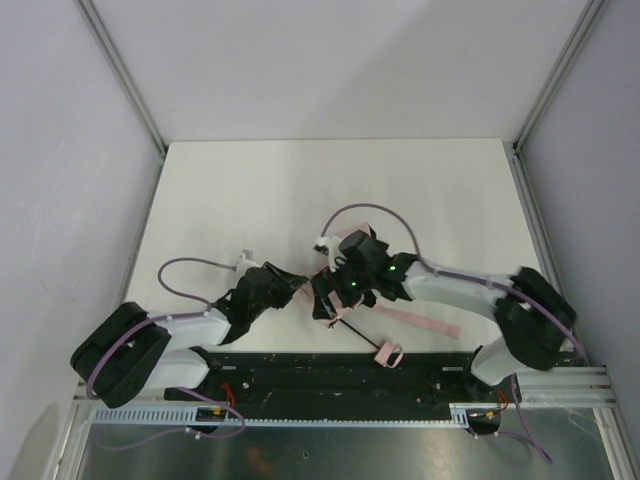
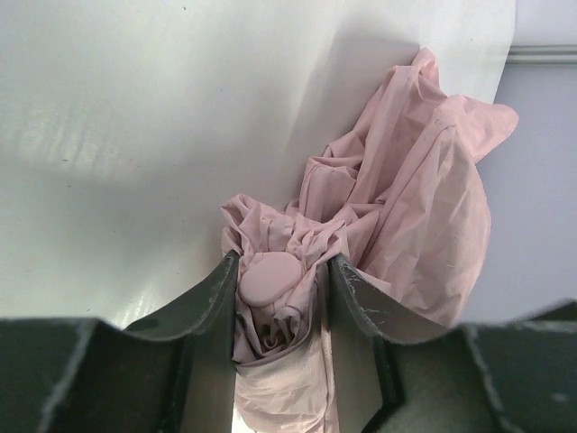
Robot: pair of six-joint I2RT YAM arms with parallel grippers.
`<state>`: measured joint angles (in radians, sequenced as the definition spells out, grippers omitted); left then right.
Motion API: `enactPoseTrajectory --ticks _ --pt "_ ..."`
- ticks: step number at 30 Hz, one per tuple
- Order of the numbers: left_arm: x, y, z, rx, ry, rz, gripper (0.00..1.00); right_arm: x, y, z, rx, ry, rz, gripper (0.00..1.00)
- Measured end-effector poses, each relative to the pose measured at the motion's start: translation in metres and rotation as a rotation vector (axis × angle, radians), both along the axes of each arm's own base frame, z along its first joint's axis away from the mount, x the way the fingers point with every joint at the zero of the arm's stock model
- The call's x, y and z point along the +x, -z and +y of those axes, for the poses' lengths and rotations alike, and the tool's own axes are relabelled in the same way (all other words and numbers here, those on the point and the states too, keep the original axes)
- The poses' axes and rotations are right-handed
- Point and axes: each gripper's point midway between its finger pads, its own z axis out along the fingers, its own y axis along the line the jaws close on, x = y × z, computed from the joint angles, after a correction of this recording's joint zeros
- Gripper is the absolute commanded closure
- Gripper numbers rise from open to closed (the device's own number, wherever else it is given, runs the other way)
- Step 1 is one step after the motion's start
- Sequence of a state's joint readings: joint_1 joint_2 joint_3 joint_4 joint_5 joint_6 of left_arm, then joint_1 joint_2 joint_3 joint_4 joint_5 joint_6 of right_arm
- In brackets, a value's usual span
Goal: Put away the umbrella
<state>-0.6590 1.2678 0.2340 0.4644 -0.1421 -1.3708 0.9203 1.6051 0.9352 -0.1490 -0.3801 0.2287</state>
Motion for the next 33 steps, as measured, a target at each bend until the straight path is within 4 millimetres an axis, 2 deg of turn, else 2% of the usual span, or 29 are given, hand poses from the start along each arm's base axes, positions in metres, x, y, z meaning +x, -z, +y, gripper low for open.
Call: enactPoseTrajectory --ticks 3,6,8,9,10,12,13,15,19,23,26,28,31,33 --pt "-0.001 -0.002 0.006 0.007 -0.017 -0.019 1.00 -0.003 -0.041 -0.024 0.014 0.118 0.005 0.01" --pt "-0.004 -0.005 0.014 0.010 -0.034 -0.040 1.00 -0.002 -0.084 -0.060 0.060 0.315 0.013 0.01" --pt "-0.006 -0.007 0.018 0.009 -0.044 -0.051 1.00 0.001 -0.094 -0.092 0.077 0.495 0.064 0.04" --pt "-0.007 -0.008 0.020 0.009 -0.048 -0.055 1.00 0.003 -0.092 -0.106 0.070 0.582 0.100 0.07" --pt "-0.008 -0.008 0.021 0.009 -0.051 -0.058 1.00 0.005 -0.082 -0.128 0.053 0.721 0.175 0.09" --pt "-0.009 -0.009 0.023 0.007 -0.055 -0.063 1.00 0.004 -0.060 -0.157 0.010 0.922 0.302 0.12" --pt "-0.010 -0.010 0.024 0.007 -0.058 -0.065 1.00 0.000 -0.046 -0.169 -0.016 1.020 0.370 0.15" --pt "-0.011 -0.010 0.025 0.007 -0.059 -0.067 1.00 -0.015 -0.017 -0.181 -0.075 1.162 0.513 0.20" --pt "-0.011 -0.011 0.026 0.005 -0.059 -0.070 1.00 -0.032 0.012 -0.183 -0.133 1.353 0.709 0.23" --pt "-0.013 -0.011 0.027 0.001 -0.060 -0.073 1.00 -0.023 0.022 -0.171 -0.114 1.480 0.793 0.26" --pt "-0.015 -0.011 0.029 -0.005 -0.060 -0.078 1.00 -0.012 0.031 -0.164 -0.083 1.571 0.835 0.32" --pt "-0.017 -0.012 0.030 -0.013 -0.059 -0.085 1.00 -0.003 0.038 -0.161 -0.060 1.631 0.845 0.44" --pt "-0.022 -0.016 0.032 -0.033 -0.054 -0.104 1.00 0.009 0.050 -0.159 -0.044 1.701 0.839 0.77" --pt "-0.025 -0.024 0.033 -0.060 -0.049 -0.136 1.00 0.014 0.057 -0.158 -0.038 1.724 0.835 0.93"
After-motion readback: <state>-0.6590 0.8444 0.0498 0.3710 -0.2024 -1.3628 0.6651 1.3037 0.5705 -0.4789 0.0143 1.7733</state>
